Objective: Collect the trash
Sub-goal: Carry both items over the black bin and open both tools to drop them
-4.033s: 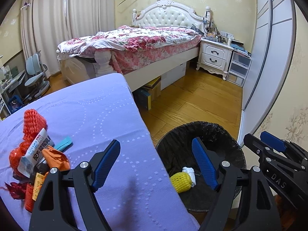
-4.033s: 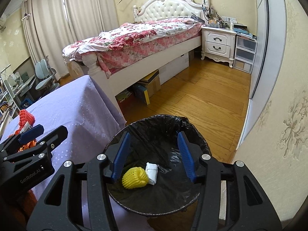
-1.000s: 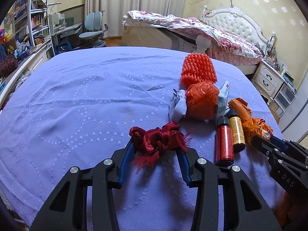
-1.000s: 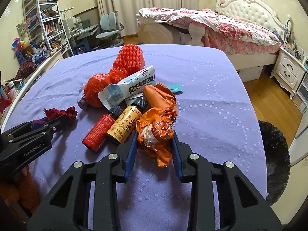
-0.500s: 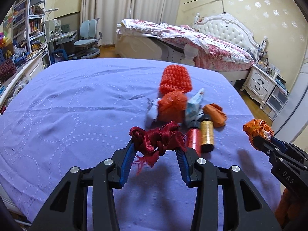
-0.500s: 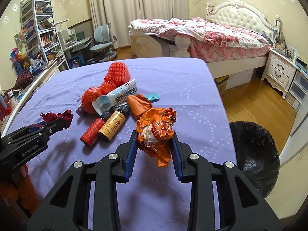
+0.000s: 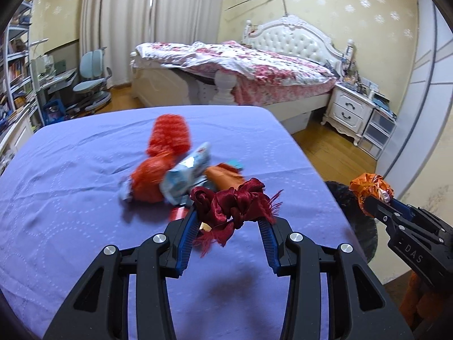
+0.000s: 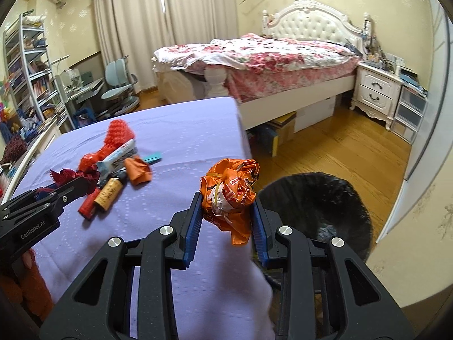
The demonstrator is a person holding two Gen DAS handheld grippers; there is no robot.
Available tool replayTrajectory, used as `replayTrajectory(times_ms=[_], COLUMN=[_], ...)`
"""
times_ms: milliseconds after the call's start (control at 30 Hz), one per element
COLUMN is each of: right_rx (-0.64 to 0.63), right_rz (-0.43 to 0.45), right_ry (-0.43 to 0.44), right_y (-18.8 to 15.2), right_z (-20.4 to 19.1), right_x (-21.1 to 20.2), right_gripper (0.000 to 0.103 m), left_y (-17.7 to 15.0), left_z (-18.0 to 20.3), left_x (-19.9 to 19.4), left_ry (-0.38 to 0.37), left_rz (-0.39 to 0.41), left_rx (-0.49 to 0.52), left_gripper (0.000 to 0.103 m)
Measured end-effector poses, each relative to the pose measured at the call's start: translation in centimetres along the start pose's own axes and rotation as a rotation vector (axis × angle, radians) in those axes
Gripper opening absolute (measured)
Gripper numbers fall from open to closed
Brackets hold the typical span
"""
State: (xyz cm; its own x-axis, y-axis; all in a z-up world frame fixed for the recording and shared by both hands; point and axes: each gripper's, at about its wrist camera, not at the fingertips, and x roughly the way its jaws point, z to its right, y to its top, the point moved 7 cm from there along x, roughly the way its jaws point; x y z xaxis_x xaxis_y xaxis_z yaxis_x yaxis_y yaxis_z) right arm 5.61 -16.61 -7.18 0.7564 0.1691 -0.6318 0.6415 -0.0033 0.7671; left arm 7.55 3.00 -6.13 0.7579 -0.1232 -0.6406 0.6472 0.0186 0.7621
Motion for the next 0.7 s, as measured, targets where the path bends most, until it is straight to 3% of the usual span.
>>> replayTrajectory(times_ms=[333, 700], right_rx=[0.061, 0.111], right_rz=[0.002, -0.024], right_ry=[-0.093, -0.145], right_y=[0.0, -0.7], right_z=[6.3, 10.7], right_x=[0.4, 2.0], right_gripper=[0.032, 0.032], left_y=[1.4, 1.6], left_z=[7.8, 13.1], left_x=[2.9, 7.0], left_ry=[-0.097, -0.127], left_rz=[0.005, -0.031], left_rx=[0.099, 0.180], left_gripper=[0.043, 0.043])
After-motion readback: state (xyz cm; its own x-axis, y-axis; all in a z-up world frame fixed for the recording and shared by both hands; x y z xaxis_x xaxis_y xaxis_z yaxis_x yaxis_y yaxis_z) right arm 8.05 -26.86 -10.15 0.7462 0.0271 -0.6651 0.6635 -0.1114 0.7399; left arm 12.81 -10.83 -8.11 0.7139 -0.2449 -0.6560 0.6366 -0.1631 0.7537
